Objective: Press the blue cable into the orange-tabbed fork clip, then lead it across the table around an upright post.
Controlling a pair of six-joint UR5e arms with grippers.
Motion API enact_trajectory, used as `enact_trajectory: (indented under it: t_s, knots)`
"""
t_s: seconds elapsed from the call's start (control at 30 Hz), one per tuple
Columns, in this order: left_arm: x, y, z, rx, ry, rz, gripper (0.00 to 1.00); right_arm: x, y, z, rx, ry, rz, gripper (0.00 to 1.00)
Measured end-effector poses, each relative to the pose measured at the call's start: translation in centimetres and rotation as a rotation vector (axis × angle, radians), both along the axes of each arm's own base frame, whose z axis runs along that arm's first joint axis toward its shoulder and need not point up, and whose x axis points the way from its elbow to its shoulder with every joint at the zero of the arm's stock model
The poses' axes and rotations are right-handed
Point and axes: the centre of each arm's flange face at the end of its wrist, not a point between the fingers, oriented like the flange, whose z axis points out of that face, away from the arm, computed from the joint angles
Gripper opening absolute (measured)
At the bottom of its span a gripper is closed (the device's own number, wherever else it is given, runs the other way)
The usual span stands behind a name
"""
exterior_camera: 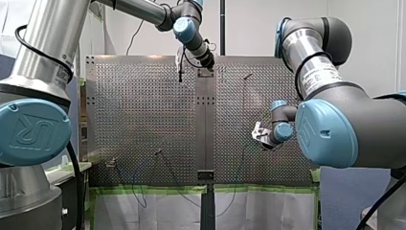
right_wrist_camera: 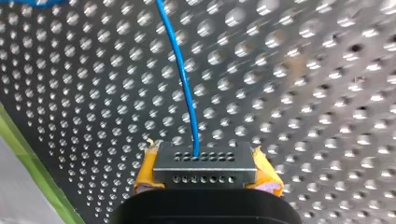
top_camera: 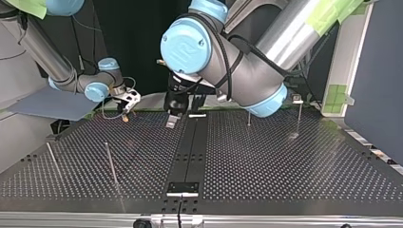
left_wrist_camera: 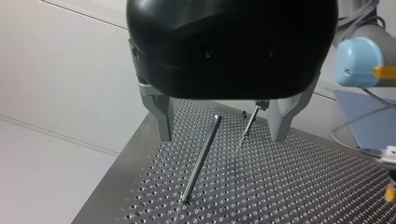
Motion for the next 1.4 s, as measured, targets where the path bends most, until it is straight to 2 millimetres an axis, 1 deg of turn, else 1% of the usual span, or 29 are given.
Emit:
enact_trajectory:
  t_s: [0.13, 0.3, 0.47, 0.53, 0.87, 1.07, 1.23, 1.33, 1.4]
  knots:
    - [0.1, 0.1, 0.0, 0.006, 0.003, 0.002, 1.00, -0.4, 0.8, 1.7, 0.030, -0.017, -0.022, 0.00]
    - [0.2, 0.4, -0.1, 0.014, 0.007, 0.006, 1.00, -1.0, 2.9, 3.4, 0.076, -0.007, -0.038, 0.00]
    - [0.3, 0.5, -0.1, 0.016, 0.008, 0.009, 1.00, -1.3, 4.1, 5.7, 0.073, -0.008, -0.044, 0.00]
    - [0.4, 0.6, -0.1, 0.017, 0.009, 0.010, 1.00, -1.4, 4.4, 6.7, 0.063, -0.014, -0.045, 0.00]
    - [0.4, 0.7, -0.1, 0.021, 0.012, 0.012, 1.00, -1.9, 4.6, 13.4, -0.031, -0.047, -0.051, 0.00]
    - [0.4, 0.7, -0.2, 0.024, 0.013, 0.012, 1.00, -2.1, 5.4, 16.5, -0.060, -0.067, -0.054, 0.00]
    - [0.5, 0.8, -0.2, 0.027, 0.014, 0.013, 1.00, -2.9, 6.7, 18.1, -0.069, -0.080, -0.067, 0.00]
    - [0.5, 0.8, -0.2, 0.028, 0.014, 0.014, 1.00, -4.0, 7.5, 18.8, -0.074, -0.093, -0.088, 0.00]
    - [0.5, 0.9, -0.2, 0.028, 0.014, 0.015, 1.00, -5.1, 7.9, 19.2, -0.075, -0.099, -0.108, 0.00]
